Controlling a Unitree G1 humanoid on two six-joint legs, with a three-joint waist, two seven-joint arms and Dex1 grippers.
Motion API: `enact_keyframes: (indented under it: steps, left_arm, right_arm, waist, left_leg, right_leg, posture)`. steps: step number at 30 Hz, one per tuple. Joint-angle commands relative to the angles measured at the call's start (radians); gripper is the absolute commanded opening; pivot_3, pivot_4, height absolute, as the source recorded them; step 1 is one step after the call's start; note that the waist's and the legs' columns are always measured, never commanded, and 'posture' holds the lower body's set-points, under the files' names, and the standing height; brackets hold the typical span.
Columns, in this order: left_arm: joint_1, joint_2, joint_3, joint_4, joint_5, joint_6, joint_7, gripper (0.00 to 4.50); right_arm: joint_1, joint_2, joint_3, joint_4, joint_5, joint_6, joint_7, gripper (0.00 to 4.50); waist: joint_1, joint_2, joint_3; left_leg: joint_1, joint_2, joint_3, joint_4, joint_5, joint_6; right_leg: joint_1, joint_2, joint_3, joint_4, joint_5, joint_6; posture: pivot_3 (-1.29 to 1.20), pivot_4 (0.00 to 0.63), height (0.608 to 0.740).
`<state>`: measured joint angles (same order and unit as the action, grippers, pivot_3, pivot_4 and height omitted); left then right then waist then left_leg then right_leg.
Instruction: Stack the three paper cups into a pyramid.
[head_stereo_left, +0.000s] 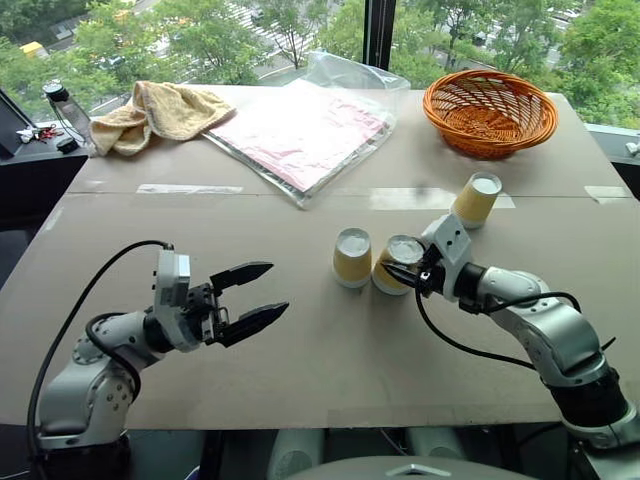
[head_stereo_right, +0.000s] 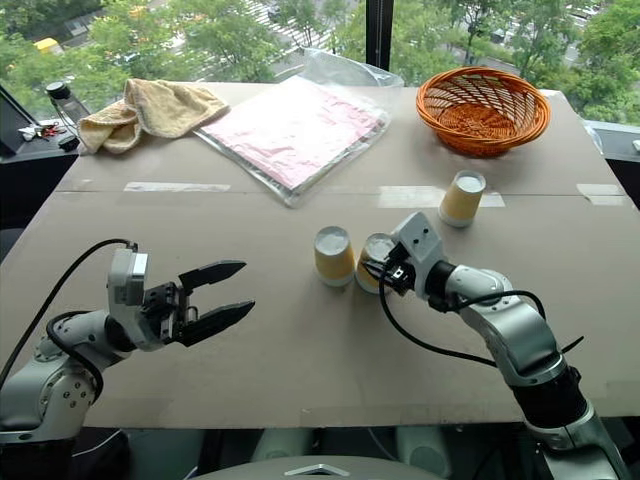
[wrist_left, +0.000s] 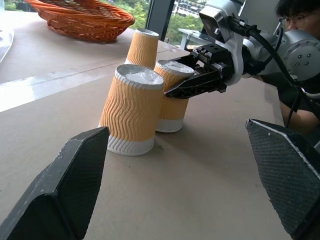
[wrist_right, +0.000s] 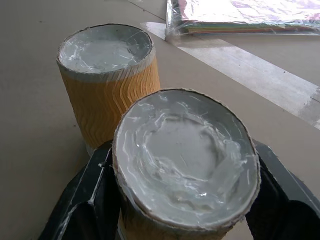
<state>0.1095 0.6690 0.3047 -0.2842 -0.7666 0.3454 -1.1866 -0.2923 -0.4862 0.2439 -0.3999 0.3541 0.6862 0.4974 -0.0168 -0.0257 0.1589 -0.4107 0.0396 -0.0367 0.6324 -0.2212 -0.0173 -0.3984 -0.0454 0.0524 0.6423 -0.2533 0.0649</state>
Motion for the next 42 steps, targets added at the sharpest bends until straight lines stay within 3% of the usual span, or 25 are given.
enact_keyframes:
  steps: [1,4,7,11,13,22,27,33,37,38,39,42]
  left_arm:
    - [-0.005,0.012,0.021,-0.002,0.000,-0.024,-0.016,4.50]
    - [-0.004,0.011,0.018,-0.002,0.000,-0.027,-0.017,4.50]
    - [-0.011,0.007,0.012,0.000,0.000,-0.025,-0.012,4.50]
    - [-0.024,0.001,0.000,0.002,-0.001,-0.022,-0.010,4.50]
    - [-0.034,-0.001,-0.005,0.005,-0.001,-0.021,-0.010,4.50]
    - [-0.032,-0.019,-0.006,-0.008,-0.001,-0.028,0.006,4.50]
    - [-0.005,-0.024,0.006,-0.026,-0.005,-0.032,0.015,4.50]
    - [0.007,-0.032,0.001,-0.045,-0.008,-0.033,0.031,4.50]
    - [0.005,-0.033,-0.001,-0.045,-0.009,-0.035,0.034,4.50]
    - [0.004,-0.034,-0.002,-0.043,-0.009,-0.036,0.034,4.50]
    - [0.003,-0.034,-0.002,-0.042,-0.009,-0.036,0.034,4.50]
    - [0.002,-0.037,-0.002,-0.040,-0.010,-0.037,0.037,4.50]
  right_arm:
    - [0.009,-0.025,-0.034,-0.045,-0.039,-0.044,-0.001,4.40]
    - [0.015,-0.050,-0.119,-0.137,0.019,-0.016,0.022,4.46]
    - [-0.004,-0.054,-0.258,-0.227,0.189,0.069,0.049,4.46]
    - [-0.101,-0.048,-0.388,-0.201,0.356,0.149,0.042,4.46]
    - [-0.155,-0.055,-0.399,-0.124,0.338,0.146,0.028,4.46]
    - [-0.310,-0.124,-0.270,0.440,-0.076,-0.135,-0.063,4.46]
    - [-0.340,-0.098,-0.271,0.586,-0.150,-0.219,-0.083,4.46]
    - [-0.371,-0.029,-0.345,0.652,-0.096,-0.200,-0.076,4.46]
    - [-0.380,-0.012,-0.369,0.682,-0.072,-0.199,-0.056,3.29]
    - [-0.380,-0.011,-0.373,0.681,-0.068,-0.209,-0.048,2.70]
    - [-0.380,-0.009,-0.381,0.674,-0.057,-0.209,-0.040,2.39]
    - [-0.376,-0.012,-0.399,0.616,-0.021,-0.216,0.002,2.29]
  waist:
    - [0.002,0.001,0.000]
    - [0.003,0.001,0.000]
    - [0.003,0.000,0.000]
    - [-0.001,0.000,0.000]
    - [-0.001,0.000,0.000]
    - [0.000,0.000,0.000]
    - [-0.002,0.001,0.001]
    - [-0.003,0.001,0.001]
    - [-0.001,0.001,0.001]
    - [0.000,0.001,0.001]
    - [0.000,0.001,0.001]
    - [-0.001,0.001,0.001]
  left_leg:
    - [0.000,0.000,0.000,0.000,0.000,0.000]
    - [-0.003,0.000,0.000,0.000,0.000,0.000]
    - [-0.003,0.000,0.000,0.000,0.000,0.000]
    - [-0.003,0.000,0.000,0.000,0.000,0.000]
    - [-0.002,0.000,0.000,0.001,0.000,0.000]
    - [-0.003,0.000,0.002,0.001,0.000,0.000]
    - [-0.004,0.000,0.002,0.000,0.000,0.000]
    - [-0.003,0.000,0.002,0.000,0.000,0.000]
    - [-0.003,0.000,0.002,0.000,0.000,0.000]
    - [-0.003,0.000,0.002,0.000,0.000,0.000]
    - [-0.004,0.000,0.002,0.000,0.000,0.000]
    - [-0.003,0.000,0.002,0.000,0.000,0.000]
  right_leg:
    - [0.000,0.000,0.000,0.000,0.000,0.000]
    - [-0.002,0.000,0.000,0.000,0.002,0.003]
    - [-0.003,0.000,0.000,0.001,0.002,0.003]
    - [-0.003,0.000,0.000,0.001,0.002,0.003]
    - [-0.003,0.000,0.000,0.001,0.002,0.003]
    - [-0.004,0.000,0.001,0.001,0.002,0.003]
    - [-0.005,0.000,0.001,0.001,0.002,0.003]
    - [-0.005,0.000,0.001,0.002,0.002,0.003]
    - [-0.005,0.000,0.001,0.003,0.002,0.003]
    - [-0.005,0.000,0.001,0.003,0.002,0.003]
    - [-0.005,0.000,0.001,0.003,0.002,0.003]
    - [-0.005,0.000,0.001,0.003,0.002,0.003]
  posture:
    - [0.00,0.150,0.740]
    - [0.00,0.150,0.740]
    - [0.00,0.150,0.740]
    - [0.00,0.150,0.740]
    - [0.00,0.150,0.740]
    - [0.00,0.150,0.740]
    - [0.00,0.150,0.740]
    - [0.00,0.150,0.740]
    - [0.00,0.150,0.740]
    - [0.00,0.150,0.740]
    - [0.00,0.150,0.740]
    - [0.00,0.150,0.740]
